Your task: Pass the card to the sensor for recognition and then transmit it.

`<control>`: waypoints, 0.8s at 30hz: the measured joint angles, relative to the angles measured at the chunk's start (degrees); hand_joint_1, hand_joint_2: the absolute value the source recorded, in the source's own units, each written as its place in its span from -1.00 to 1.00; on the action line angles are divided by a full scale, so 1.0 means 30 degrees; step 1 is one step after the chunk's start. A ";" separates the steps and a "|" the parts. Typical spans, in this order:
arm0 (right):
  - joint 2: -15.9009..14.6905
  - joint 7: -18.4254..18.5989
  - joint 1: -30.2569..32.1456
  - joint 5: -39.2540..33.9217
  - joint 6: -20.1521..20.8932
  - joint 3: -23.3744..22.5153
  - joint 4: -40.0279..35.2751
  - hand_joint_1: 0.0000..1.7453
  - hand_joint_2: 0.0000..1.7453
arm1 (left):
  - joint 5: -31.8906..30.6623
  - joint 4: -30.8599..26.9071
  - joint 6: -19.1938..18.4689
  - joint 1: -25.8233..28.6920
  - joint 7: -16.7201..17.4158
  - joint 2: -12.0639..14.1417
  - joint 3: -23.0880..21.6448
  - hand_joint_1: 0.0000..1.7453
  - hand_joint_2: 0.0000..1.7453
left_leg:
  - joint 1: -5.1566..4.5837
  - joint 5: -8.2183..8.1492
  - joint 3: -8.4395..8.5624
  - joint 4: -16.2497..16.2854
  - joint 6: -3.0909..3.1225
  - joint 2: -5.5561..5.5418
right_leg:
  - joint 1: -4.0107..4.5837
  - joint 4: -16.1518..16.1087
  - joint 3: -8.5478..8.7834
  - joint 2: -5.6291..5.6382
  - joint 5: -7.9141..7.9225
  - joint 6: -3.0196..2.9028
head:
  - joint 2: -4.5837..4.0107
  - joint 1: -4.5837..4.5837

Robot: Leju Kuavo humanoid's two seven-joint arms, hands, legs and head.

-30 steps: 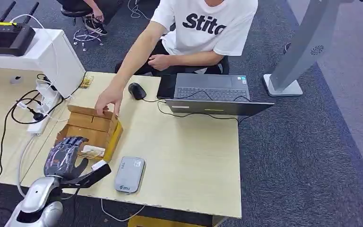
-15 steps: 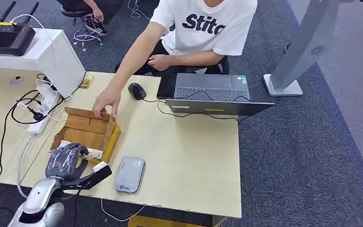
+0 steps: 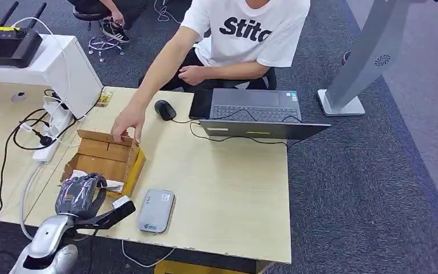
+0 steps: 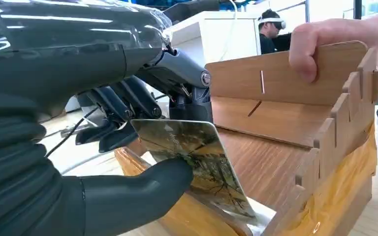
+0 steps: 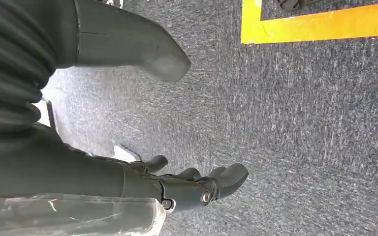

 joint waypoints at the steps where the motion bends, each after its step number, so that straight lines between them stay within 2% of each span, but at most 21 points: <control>1: 0.0000 0.0000 0.0001 0.0007 0.0000 0.0000 0.0000 -1.00 1.00 | 0.0000 -0.0007 0.0029 -0.0035 -0.0058 0.0022 0.0000 1.00 1.00 | 0.0000 0.0000 0.0000 0.0000 0.0000 0.0000 | 0.0000 0.0000 0.0000 -0.0001 0.0000 0.0000 | 0.0000 0.0007; 4: 0.0000 0.0000 0.0002 0.0000 0.0007 0.0000 0.0000 -1.00 1.00 | -0.0058 -0.0051 0.0124 -0.0166 -0.0109 0.0161 0.0029 1.00 1.00 | 0.0001 0.0001 0.0001 0.0001 0.0000 0.0001 | 0.0000 0.0001 -0.0001 -0.0002 0.0000 0.0000 | 0.0000 0.0007; 8: 0.0000 -0.0117 0.0010 -0.0095 0.0000 0.0000 0.0000 -1.00 1.00 | 0.0051 -0.1036 0.0160 -0.0565 -0.0233 0.0832 0.0160 1.00 1.00 | 0.0007 0.0010 0.0000 0.0001 0.0005 -0.0006 | 0.0005 0.0004 0.0000 -0.0013 0.0001 -0.0002 | 0.0000 0.0000; 14: -0.0007 -0.0174 0.0019 -0.0204 -0.0007 -0.0007 0.0007 -1.00 1.00 | 0.0190 -0.4009 -0.0553 -0.2597 -0.0255 0.2781 0.0394 1.00 1.00 | 0.0015 0.0014 0.0001 0.0001 0.0003 -0.0014 | 0.0013 0.0015 0.0009 -0.0024 0.0006 -0.0006 | 0.0000 0.0000; 17: -0.0007 -0.0189 0.0019 -0.0197 0.0000 -0.0007 0.0007 -1.00 1.00 | 0.0000 -0.4970 -0.0853 -0.3823 -0.0146 0.3410 0.0488 1.00 1.00 | 0.0010 0.0015 0.0004 0.0002 0.0004 -0.0014 | 0.0010 0.0016 0.0014 -0.0027 0.0008 -0.0005 | 0.0000 0.0000; 21: -0.0007 -0.0138 -0.0005 0.0015 0.0000 -0.0007 0.0007 -1.00 1.00 | -0.0996 -0.5377 -0.0743 -0.5059 0.0314 0.3745 0.0510 1.00 1.00 | 0.0009 0.0015 0.0005 0.0005 0.0004 -0.0014 | 0.0007 0.0014 0.0009 -0.0026 0.0008 -0.0004 | 0.0000 0.0007; 24: -0.0007 -0.0218 -0.0043 0.0204 -0.0007 0.0000 0.0007 -1.00 1.00 | -0.0991 -0.5087 -0.0794 -0.6200 0.0640 0.3665 0.0503 1.00 1.00 | 0.0006 0.0015 0.0004 0.0008 0.0004 -0.0017 | 0.0005 0.0013 0.0009 -0.0030 0.0008 -0.0004 | 0.0000 0.0015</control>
